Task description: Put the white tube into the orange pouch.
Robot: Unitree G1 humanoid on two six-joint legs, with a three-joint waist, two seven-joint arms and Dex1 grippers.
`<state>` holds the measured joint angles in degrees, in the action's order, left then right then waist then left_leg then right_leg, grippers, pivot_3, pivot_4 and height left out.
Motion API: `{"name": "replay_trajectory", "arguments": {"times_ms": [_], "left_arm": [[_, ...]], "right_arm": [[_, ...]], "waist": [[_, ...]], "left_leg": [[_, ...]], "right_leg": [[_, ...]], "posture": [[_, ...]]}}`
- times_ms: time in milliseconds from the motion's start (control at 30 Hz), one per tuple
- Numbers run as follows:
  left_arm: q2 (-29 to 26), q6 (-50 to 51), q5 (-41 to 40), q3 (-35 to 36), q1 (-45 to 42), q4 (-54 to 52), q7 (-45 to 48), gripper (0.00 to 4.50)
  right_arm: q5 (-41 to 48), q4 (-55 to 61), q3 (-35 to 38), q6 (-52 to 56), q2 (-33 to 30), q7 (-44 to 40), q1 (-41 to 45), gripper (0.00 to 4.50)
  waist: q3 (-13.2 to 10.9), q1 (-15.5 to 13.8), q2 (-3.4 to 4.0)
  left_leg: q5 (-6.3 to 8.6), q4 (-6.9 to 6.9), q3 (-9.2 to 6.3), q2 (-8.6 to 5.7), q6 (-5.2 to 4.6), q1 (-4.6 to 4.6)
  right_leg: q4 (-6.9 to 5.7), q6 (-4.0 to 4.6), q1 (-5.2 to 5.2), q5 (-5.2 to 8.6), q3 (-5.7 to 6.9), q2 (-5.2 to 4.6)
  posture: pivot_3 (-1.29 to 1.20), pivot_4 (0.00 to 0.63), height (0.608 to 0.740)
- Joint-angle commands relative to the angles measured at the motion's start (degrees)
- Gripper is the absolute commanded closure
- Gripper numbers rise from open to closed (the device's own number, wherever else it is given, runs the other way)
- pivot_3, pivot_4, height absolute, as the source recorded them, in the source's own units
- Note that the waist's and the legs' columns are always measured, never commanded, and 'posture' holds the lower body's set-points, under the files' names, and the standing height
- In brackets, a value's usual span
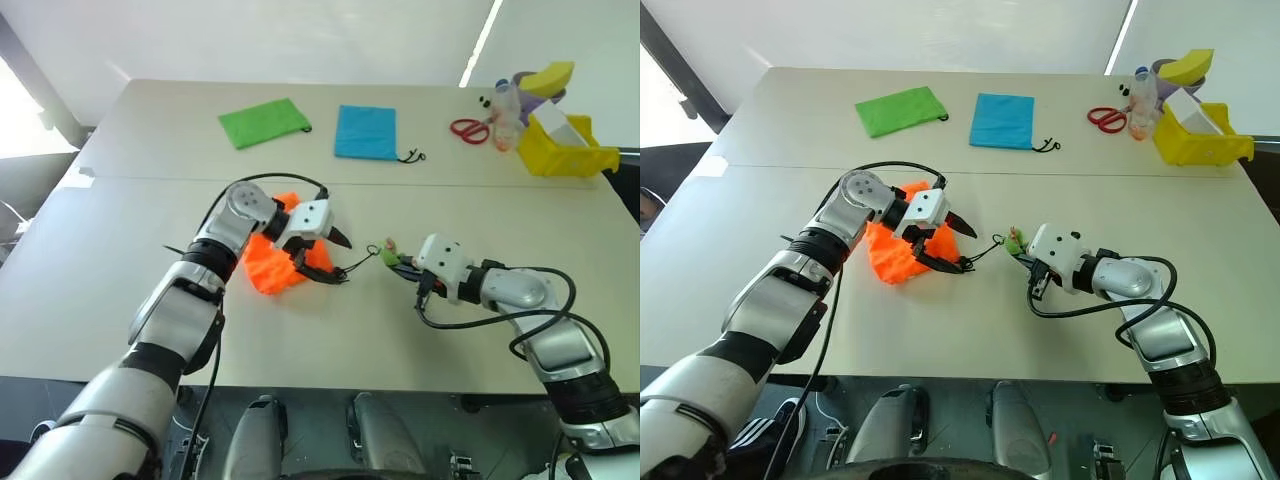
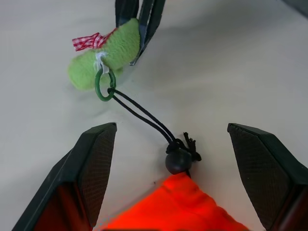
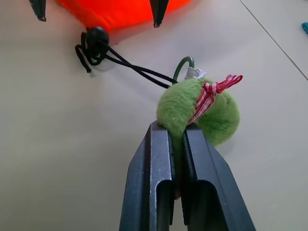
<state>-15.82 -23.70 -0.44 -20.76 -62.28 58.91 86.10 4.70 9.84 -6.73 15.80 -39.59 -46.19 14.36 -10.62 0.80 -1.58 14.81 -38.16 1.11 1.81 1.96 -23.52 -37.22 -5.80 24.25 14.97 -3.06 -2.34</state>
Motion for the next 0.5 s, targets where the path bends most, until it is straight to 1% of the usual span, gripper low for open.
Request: {"name": "replay_trajectory", "arguments": {"times_ms": [33,133,233,367,500], "left_arm": [[-1.28,-5.26,1.08,1.11,1.29,-2.65,-0.97,0.56],[-3.09,-14.08,3.59,0.6,3.84,-6.14,-5.32,0.56],[-5.15,-17.96,4.34,0.7,7.49,-10.98,-7.91,0.56],[-6.93,-20.25,8.78,-0.49,9.67,-12.99,-13.89,0.56],[-5.53,-17.96,11.34,-1.08,10.45,-12.65,-19.29,0.56]], "right_arm": [[-0.5,0.85,1.35,-1.31,-0.29,0.73,0.22,4.5],[-1.09,0.38,1.39,-1.99,-0.42,1.11,0.43,4.5],[-1.22,0.1,1.54,-2.36,-0.47,0.92,0.27,4.5],[-1.27,-0.97,1.29,-3.05,-0.37,0.48,0.81,4.5],[-1.65,-1.95,0.47,-3.38,0.02,0.06,2.1,4.5]], "waist": [[0.0,0.03,0.0],[0.0,0.07,0.0],[0.0,-0.09,0.0],[0.0,-0.21,0.0],[0.0,-0.16,0.0]], "left_leg": [[0.0,0.01,-0.01,0.01,0.0,0.01],[0.0,0.02,-0.01,0.03,0.0,0.02],[0.0,0.01,0.0,0.02,0.0,0.02],[0.0,-0.01,0.02,0.01,0.0,0.02],[-0.01,-0.07,0.02,0.0,0.0,0.03]], "right_leg": [[-0.01,0.0,0.0,0.0,0.0,0.01],[-0.03,-0.01,0.0,0.0,0.0,0.02],[-0.03,-0.1,0.0,-0.06,0.0,0.0],[-0.03,-0.12,-0.01,-0.08,-0.01,-0.03],[-0.03,-0.17,-0.06,-0.11,-0.01,-0.03]], "posture": [[0.0,0.15,0.74],[0.0,0.15,0.74],[0.0,0.15,0.74],[0.0,0.15,0.74],[0.0,0.15,0.74]]}}
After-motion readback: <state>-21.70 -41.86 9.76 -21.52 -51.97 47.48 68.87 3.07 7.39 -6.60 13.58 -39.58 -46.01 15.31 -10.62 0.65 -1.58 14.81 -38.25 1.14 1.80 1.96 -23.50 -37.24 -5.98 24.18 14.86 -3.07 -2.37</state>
